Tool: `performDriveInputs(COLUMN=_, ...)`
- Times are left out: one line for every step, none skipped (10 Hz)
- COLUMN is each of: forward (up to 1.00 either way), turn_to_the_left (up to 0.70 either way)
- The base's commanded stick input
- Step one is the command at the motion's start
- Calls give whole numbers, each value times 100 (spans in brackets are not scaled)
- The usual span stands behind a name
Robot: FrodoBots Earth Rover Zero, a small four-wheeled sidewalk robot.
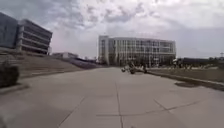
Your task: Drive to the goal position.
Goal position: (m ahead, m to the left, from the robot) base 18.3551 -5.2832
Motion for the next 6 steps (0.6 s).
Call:
performDriveInputs(forward=70, turn_to_the_left=0)
performDriveInputs(forward=70, turn_to_the_left=0)
performDriveInputs(forward=70, turn_to_the_left=0)
performDriveInputs(forward=70, turn_to_the_left=0)
performDriveInputs(forward=70, turn_to_the_left=0)
performDriveInputs(forward=70, turn_to_the_left=0)
